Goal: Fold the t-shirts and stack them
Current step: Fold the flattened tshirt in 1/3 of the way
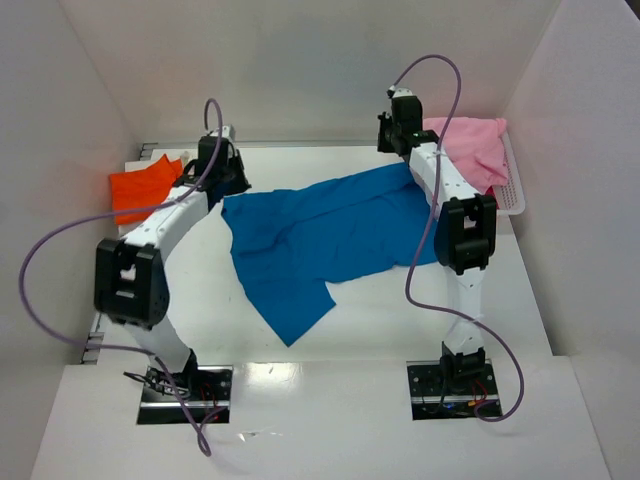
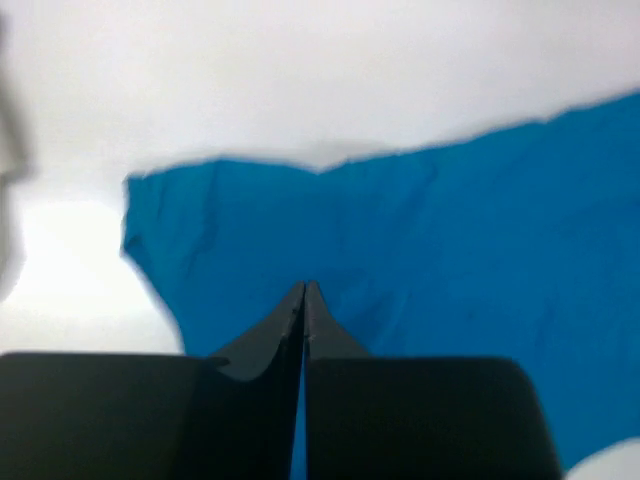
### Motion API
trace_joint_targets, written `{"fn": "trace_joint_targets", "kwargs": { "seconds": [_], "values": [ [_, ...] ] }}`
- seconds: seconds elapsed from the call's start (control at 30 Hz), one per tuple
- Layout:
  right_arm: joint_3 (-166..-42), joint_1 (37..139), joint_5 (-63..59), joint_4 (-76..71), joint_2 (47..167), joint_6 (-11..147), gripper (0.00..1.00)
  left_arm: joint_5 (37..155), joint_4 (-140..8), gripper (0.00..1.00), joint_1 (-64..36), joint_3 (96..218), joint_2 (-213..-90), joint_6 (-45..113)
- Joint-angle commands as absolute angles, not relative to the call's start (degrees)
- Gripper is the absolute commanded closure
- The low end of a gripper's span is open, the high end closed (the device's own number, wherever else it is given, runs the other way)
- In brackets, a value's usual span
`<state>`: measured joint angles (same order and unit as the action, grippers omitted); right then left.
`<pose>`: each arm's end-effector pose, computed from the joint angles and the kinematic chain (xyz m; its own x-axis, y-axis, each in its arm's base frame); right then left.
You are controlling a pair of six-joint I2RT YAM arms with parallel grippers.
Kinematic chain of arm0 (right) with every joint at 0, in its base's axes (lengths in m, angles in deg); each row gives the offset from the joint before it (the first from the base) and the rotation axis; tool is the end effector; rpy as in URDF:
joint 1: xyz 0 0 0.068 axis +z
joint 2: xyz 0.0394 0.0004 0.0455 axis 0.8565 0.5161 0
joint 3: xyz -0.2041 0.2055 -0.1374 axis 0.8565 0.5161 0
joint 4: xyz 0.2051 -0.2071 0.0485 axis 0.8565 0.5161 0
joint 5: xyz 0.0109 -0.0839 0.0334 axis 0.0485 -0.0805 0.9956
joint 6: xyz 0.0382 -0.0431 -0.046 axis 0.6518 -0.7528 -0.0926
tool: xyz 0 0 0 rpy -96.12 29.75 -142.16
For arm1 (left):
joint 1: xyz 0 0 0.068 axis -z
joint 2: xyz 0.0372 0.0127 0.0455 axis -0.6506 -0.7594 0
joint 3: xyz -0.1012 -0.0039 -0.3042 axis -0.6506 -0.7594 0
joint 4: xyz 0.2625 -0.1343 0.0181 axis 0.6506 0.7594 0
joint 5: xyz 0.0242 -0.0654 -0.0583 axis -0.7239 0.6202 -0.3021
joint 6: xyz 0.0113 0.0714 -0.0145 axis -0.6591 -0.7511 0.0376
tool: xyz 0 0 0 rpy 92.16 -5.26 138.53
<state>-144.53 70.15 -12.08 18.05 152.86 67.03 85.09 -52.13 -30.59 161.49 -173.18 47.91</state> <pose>0.5991 0.1164 0.2997 -0.5305 0.0013 -0.8477 -0.1059 0.9921 0.0678 0.4506 -0.0766 0.3122 -0.5295 -0.3361 -0.7789 -0.0988 0.9363 -0.3369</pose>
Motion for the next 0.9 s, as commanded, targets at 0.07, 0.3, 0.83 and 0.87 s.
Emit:
{"fn": "trace_joint_targets", "kwargs": {
  "seconds": [0.07, 0.3, 0.83, 0.87],
  "values": [
    [-144.23, 71.22, -14.78, 16.72, 156.12, 66.39, 1.0, 83.73, -57.48, 1.0, -30.83, 162.4, -184.86, 52.48],
    [-139.46, 71.24, -14.78, 14.73, 153.57, 66.39, 0.98, 82.82, -55.19, 1.0, -30.83, 165.0, -189.96, 54.85],
    [-136.03, 71.85, -15.93, 14.69, 154.36, 66.39, 0.89, 78.6, -45.7, 1.0, -35.85, 169.26, -197.03, 56.61],
    [-136.03, 71.85, -15.93, 15.07, 154.36, 66.39, 0.88, 78.6, -45.7, 1.0, -36.47, 169.08, -197.03, 56.61]
  ]
}}
